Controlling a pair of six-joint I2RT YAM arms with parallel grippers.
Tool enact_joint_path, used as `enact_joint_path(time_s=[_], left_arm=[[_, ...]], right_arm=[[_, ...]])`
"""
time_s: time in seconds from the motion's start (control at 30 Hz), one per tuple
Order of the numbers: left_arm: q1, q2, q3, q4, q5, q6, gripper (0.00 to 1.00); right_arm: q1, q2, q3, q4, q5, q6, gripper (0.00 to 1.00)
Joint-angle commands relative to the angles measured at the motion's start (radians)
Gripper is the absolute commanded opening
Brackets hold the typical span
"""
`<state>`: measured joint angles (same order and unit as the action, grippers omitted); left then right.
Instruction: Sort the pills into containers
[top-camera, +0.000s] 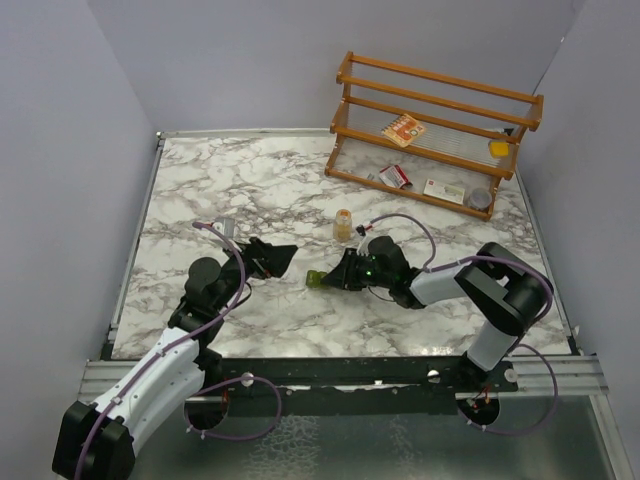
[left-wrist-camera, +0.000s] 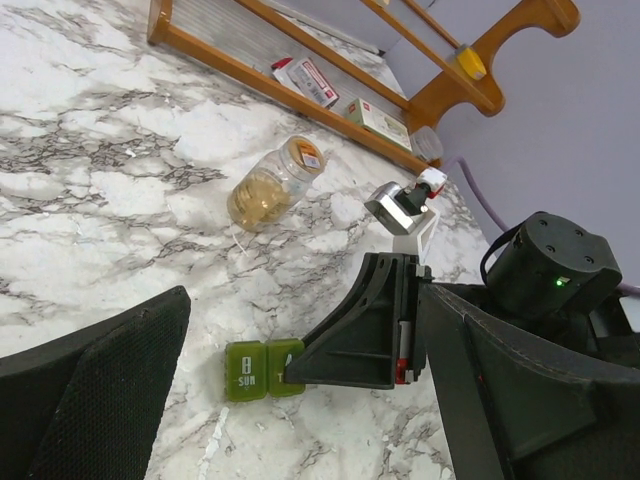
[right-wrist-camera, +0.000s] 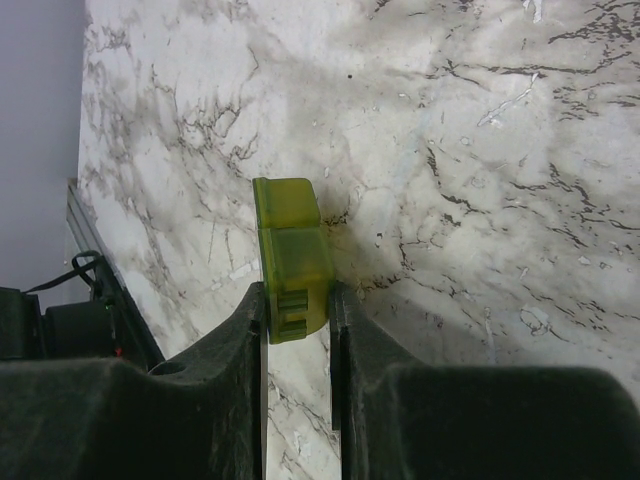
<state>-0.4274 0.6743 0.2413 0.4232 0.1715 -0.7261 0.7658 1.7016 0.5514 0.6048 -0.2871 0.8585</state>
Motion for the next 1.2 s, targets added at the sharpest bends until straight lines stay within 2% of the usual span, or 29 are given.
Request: enact_joint_path(time_s=[0.0, 0.1, 0.2, 0.37, 0.57, 1.17], left_arm=[[-0.002, -0.014, 0.033, -0.031, -0.033, 0.032, 0.99], [-0.001, -0.018, 0.031, -0.033, -0.038, 0.033, 0.99], [-0.001, -0.019, 0.033, -0.033, -0.037, 0.031, 0.99], [-0.001, -0.019, 0.036, -0.036, -0.035, 0.030, 0.99], [-0.001, -0.024, 0.041, -0.044, -0.032, 0.030, 0.99], [-0.001, -0.021, 0.044, -0.050, -0.021, 0.021, 0.99]], right_arm=[[0.007, 0.029, 0.012, 0.090, -0.011, -0.008, 0.01], [0.007, 0.043, 0.015, 0.097, -0.001, -0.021, 0.03], [0.007, 0.054, 0.014, 0.107, 0.005, -0.027, 0.18], [0.007, 0.070, 0.011, 0.115, 0.014, -0.019, 0.26], [0.010, 0.069, 0.008, 0.109, 0.040, -0.020, 0.44], [0.017, -0.022, -0.012, 0.076, 0.170, -0.081, 0.45]])
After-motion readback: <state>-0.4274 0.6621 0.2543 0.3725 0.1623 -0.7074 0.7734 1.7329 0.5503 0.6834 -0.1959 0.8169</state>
